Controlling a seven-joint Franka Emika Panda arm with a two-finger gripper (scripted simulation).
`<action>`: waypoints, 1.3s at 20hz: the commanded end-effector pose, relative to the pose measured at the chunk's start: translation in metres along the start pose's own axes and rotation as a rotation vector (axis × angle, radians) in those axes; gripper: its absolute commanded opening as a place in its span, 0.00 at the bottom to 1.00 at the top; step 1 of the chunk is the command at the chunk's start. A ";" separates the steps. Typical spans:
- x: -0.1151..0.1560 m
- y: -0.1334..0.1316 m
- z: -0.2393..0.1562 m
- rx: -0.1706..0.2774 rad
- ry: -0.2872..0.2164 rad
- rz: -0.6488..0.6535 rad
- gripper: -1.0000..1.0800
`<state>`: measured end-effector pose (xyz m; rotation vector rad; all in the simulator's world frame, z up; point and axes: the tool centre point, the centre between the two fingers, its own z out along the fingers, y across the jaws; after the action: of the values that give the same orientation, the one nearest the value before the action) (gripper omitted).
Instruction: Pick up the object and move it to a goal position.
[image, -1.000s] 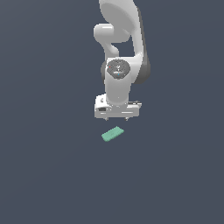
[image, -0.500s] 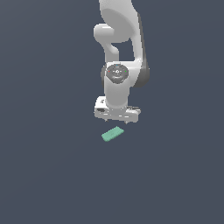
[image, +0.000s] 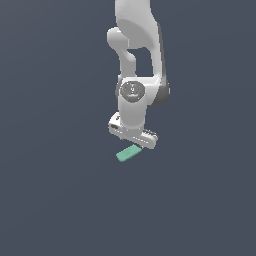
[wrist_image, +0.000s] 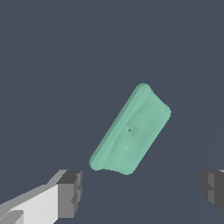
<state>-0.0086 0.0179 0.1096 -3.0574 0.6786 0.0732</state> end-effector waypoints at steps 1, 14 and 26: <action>0.002 0.000 0.005 0.002 0.005 0.073 0.96; 0.014 0.001 0.030 0.010 0.033 0.420 0.96; 0.019 0.003 0.039 0.015 0.046 0.559 0.96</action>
<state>0.0053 0.0086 0.0700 -2.7670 1.4878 0.0023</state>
